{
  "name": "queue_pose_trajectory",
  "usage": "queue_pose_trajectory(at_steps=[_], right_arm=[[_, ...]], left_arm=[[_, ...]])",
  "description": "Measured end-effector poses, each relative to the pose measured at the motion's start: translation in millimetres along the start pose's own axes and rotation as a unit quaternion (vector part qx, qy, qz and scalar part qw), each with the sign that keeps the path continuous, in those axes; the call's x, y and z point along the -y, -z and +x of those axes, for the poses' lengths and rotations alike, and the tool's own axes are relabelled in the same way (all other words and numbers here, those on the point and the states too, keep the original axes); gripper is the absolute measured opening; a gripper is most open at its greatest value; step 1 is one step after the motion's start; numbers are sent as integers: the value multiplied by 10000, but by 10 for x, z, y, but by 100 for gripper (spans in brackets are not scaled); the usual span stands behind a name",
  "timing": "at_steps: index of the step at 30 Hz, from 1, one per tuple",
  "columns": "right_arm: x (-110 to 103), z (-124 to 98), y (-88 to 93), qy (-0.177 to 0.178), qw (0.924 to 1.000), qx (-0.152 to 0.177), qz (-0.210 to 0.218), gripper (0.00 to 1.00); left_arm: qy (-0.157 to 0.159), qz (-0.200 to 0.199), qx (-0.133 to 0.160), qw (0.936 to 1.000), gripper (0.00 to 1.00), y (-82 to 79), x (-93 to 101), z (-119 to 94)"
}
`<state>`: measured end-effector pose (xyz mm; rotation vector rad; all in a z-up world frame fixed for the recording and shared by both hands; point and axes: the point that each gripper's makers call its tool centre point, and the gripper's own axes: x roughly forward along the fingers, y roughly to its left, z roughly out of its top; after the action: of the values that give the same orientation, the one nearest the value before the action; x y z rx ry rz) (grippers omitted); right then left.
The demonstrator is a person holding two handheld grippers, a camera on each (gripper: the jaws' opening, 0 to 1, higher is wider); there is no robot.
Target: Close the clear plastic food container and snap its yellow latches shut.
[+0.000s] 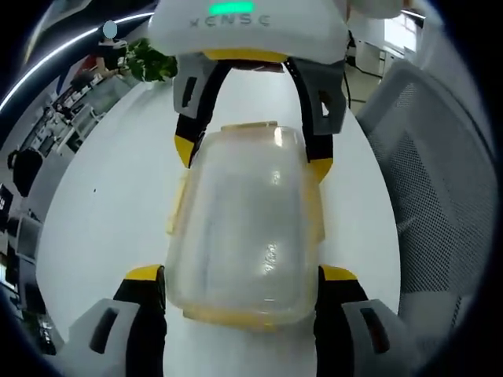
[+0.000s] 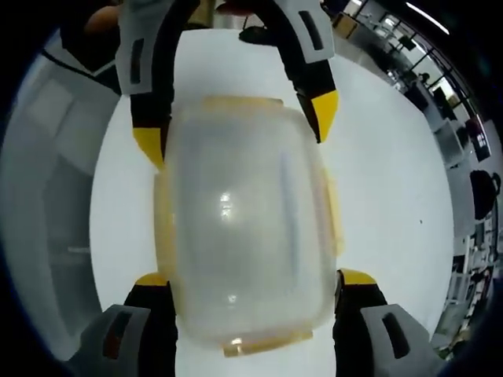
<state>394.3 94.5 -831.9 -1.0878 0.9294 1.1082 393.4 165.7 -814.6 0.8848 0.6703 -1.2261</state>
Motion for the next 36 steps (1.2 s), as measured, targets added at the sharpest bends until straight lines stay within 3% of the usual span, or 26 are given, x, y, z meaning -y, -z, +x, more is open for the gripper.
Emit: queue_pose_trajectory(at_steps=[18, 36], right_arm=[[29, 30, -15, 3, 9999, 89, -95, 83], [323, 101, -25, 22, 10000, 70, -20, 85]], left_arm=[[-93, -92, 40, 9999, 79, 14, -16, 18], [-83, -30, 53, 9999, 80, 6, -340, 111]])
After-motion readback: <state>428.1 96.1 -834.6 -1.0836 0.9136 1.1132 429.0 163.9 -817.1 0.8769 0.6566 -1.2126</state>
